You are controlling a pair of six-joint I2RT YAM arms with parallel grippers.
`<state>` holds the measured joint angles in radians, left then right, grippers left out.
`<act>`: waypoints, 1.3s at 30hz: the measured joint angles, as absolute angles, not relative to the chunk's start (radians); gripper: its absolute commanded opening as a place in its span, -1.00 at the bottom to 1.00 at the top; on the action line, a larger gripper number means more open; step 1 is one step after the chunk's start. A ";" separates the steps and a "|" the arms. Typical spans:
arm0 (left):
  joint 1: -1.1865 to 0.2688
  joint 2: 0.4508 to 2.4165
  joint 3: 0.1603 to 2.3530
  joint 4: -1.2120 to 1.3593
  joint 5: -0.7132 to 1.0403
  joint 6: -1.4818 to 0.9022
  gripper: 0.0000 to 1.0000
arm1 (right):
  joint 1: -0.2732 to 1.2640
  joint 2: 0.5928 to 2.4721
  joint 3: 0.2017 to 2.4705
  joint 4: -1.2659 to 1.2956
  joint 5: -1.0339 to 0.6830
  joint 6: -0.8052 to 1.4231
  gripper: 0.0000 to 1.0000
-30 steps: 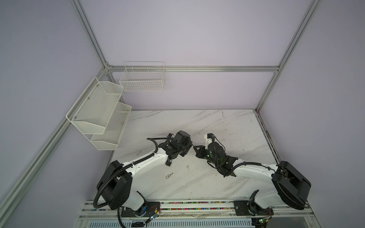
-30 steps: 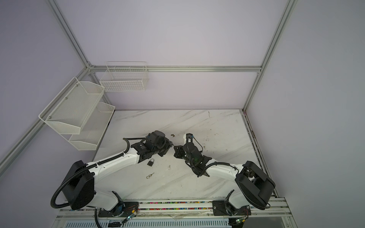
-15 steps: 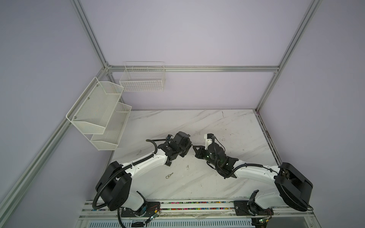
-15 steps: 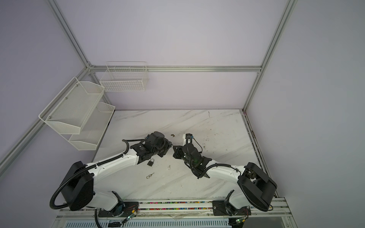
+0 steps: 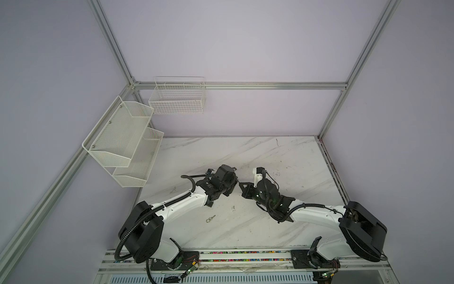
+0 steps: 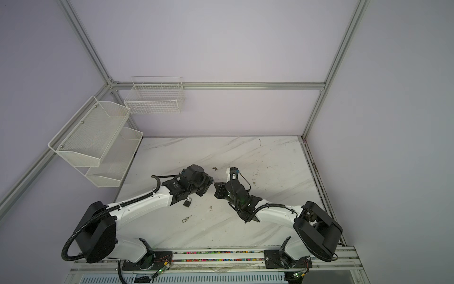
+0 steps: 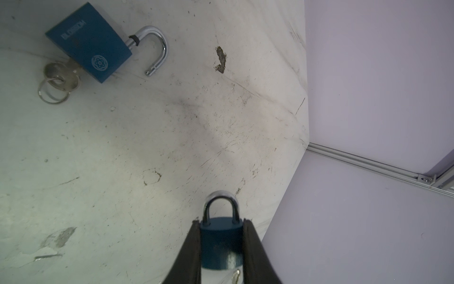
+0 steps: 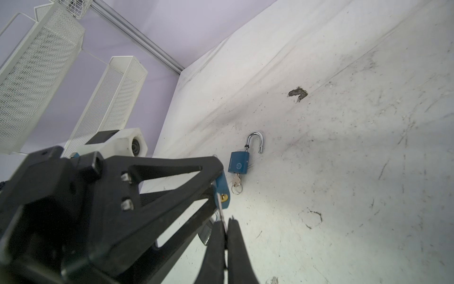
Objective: Unlock with the key
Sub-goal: 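Push the key into the small padlock with the right gripper while the left holds it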
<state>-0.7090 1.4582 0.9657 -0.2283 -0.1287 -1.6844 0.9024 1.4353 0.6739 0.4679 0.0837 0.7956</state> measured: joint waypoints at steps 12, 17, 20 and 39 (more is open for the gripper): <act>-0.709 1.458 0.949 -0.190 -0.127 -1.701 -1.00 | 0.902 1.446 0.677 0.469 0.082 0.792 -1.00; -0.708 1.458 0.949 -0.179 -0.127 -1.710 -1.00 | 0.903 1.457 0.677 0.470 0.080 0.791 -1.00; -0.707 1.458 0.949 -0.178 -0.127 -1.710 -1.00 | 0.903 1.464 0.677 0.471 0.081 0.790 -1.00; -0.704 1.402 0.949 -0.182 -0.135 -1.698 -1.00 | 0.904 1.433 0.712 0.460 0.097 0.731 -1.00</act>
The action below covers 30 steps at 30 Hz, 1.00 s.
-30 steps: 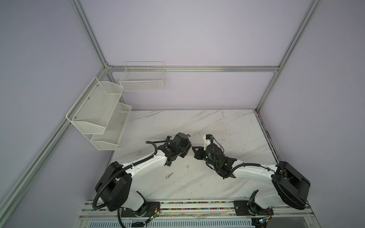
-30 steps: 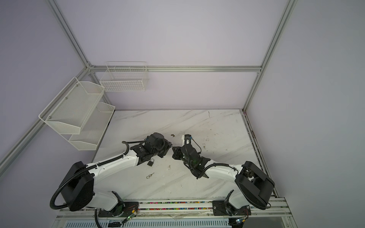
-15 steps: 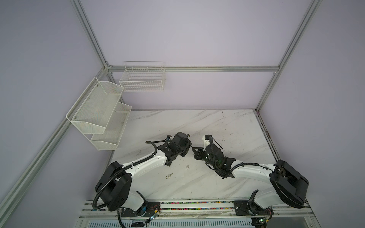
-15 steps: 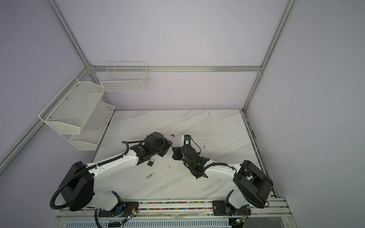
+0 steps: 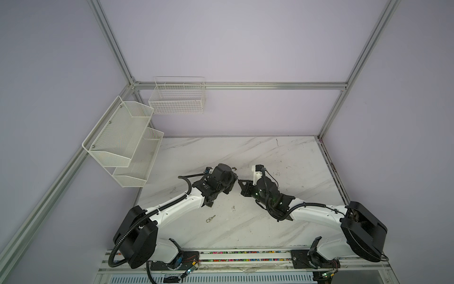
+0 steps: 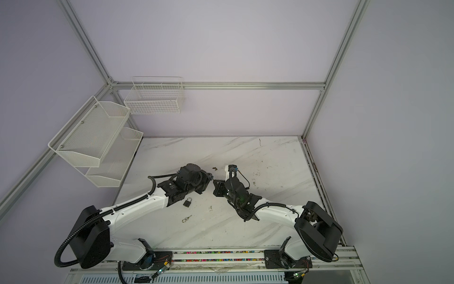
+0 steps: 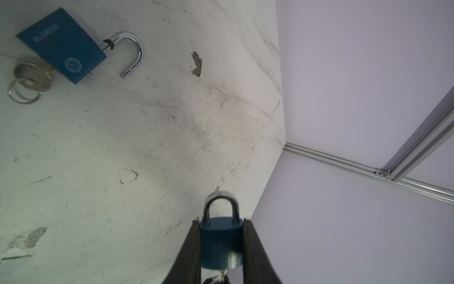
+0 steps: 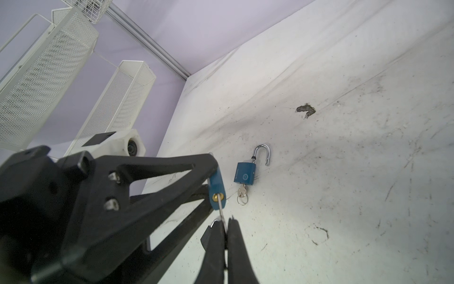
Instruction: Unlock with the key
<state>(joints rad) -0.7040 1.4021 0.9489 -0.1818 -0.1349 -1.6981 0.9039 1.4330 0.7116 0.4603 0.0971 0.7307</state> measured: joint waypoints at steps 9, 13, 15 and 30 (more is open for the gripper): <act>-0.699 1.402 0.949 -0.185 -0.142 -1.682 -1.00 | 0.904 1.452 0.729 0.460 0.093 0.726 -1.00; -0.698 1.402 0.949 -0.196 -0.146 -1.679 -1.00 | 0.910 1.455 0.730 0.456 0.094 0.719 -1.00; -0.698 1.402 0.949 -0.199 -0.147 -1.673 -1.00 | 0.912 1.457 0.734 0.451 0.097 0.712 -1.00; -0.699 1.386 0.950 -0.226 -0.160 -1.657 -1.00 | 0.933 1.456 0.745 0.430 0.101 0.659 -1.00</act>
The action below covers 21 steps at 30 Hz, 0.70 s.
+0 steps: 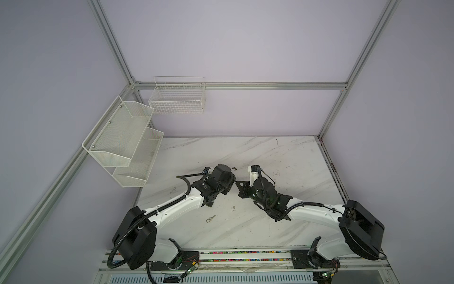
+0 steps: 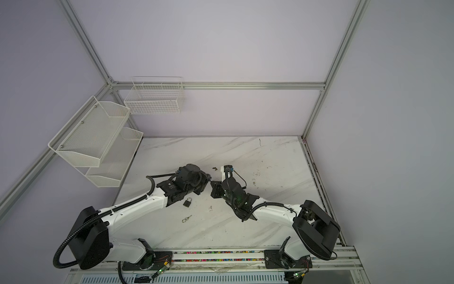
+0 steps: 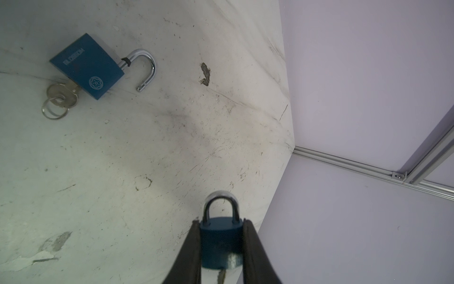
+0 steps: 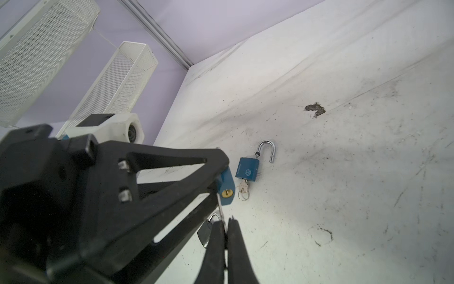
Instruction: Unlock with the key
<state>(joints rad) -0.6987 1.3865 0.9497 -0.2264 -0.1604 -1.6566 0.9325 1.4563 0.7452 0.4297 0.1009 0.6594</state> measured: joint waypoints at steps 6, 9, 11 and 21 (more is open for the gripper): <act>-0.698 1.363 0.950 -0.225 -0.160 -1.657 -1.00 | 0.937 1.458 0.765 0.422 0.108 0.660 -1.00; -0.698 1.359 0.950 -0.225 -0.160 -1.657 -1.00 | 0.937 1.458 0.777 0.418 0.117 0.660 -1.00; -0.696 1.359 0.950 -0.226 -0.160 -1.657 -1.00 | 0.937 1.457 0.780 0.414 0.124 0.660 -1.00; -0.693 1.359 0.950 -0.227 -0.161 -1.656 -1.00 | 0.938 1.411 0.774 0.366 0.161 0.659 -1.00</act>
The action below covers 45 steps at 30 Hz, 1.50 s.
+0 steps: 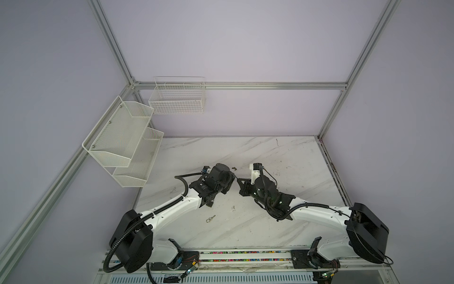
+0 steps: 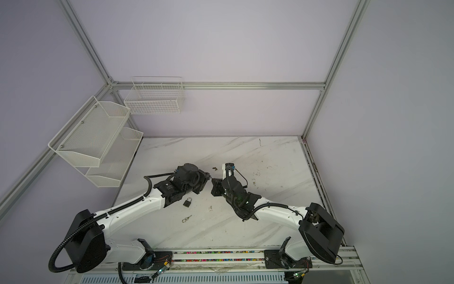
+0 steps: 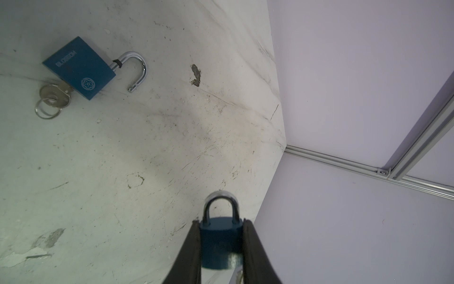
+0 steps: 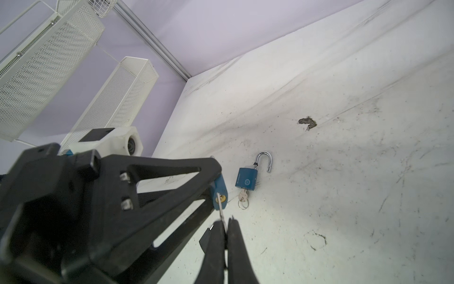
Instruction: Unlock with the key
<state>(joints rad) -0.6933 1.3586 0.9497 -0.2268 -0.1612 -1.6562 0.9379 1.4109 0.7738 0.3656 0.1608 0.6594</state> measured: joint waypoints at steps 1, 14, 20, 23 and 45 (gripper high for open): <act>-0.693 1.359 0.950 -0.227 -0.162 -1.656 -1.00 | 0.938 1.411 0.772 0.364 0.162 0.659 -1.00; -0.693 1.359 0.950 -0.227 -0.161 -1.653 -1.00 | 0.938 1.442 0.778 0.359 0.159 0.640 -1.00; -0.693 1.359 0.950 -0.228 -0.162 -1.644 -1.00 | 0.938 1.442 0.782 0.360 0.157 0.635 -1.00; -0.691 1.359 0.950 -0.229 -0.162 -1.638 -1.00 | 0.938 1.442 0.784 0.360 0.154 0.633 -1.00; -0.685 1.359 0.950 -0.233 -0.168 -1.631 -1.00 | 0.938 1.479 0.828 0.344 0.141 0.633 -1.00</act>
